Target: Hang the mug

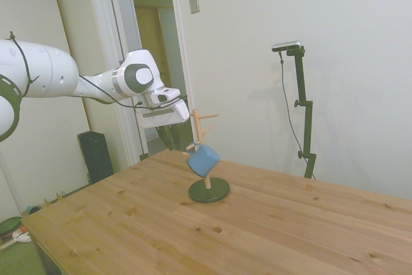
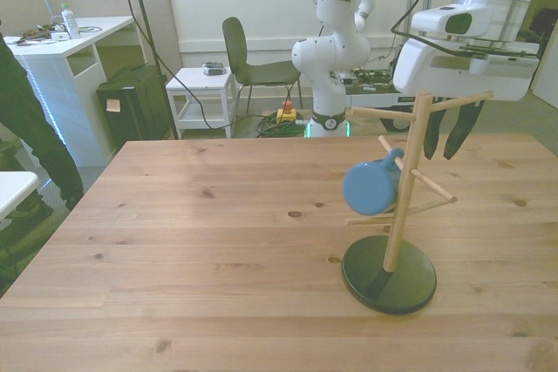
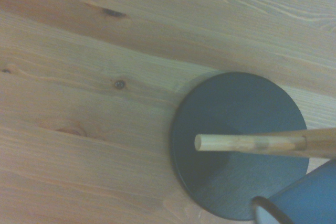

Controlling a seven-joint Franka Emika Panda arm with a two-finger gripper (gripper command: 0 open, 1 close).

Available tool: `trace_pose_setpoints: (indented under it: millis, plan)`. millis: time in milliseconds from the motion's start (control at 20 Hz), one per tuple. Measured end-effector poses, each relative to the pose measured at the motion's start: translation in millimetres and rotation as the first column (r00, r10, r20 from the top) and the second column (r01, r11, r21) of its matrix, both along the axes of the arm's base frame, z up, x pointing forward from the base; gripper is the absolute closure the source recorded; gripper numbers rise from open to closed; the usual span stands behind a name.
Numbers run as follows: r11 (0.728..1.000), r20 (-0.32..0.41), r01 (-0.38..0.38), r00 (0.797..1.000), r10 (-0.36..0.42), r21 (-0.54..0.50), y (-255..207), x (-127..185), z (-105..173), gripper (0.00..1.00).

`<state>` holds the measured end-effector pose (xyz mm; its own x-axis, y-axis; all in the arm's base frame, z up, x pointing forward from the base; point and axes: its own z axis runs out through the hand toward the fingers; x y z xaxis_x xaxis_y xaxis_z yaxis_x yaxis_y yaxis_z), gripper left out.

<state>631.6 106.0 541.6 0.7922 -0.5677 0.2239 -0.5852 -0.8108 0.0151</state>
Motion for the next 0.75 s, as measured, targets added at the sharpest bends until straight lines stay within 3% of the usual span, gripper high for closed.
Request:
trace_pose_setpoints:
  millis: [350, 750]
  plan:
    - [0.998, 0.024, 0.01, 1.0, -0.012, 0.069, 18, -14, 2, 0.0]
    - [0.987, 0.085, 0.017, 0.996, -0.031, 0.158, 21, -108, 0, 0.0]
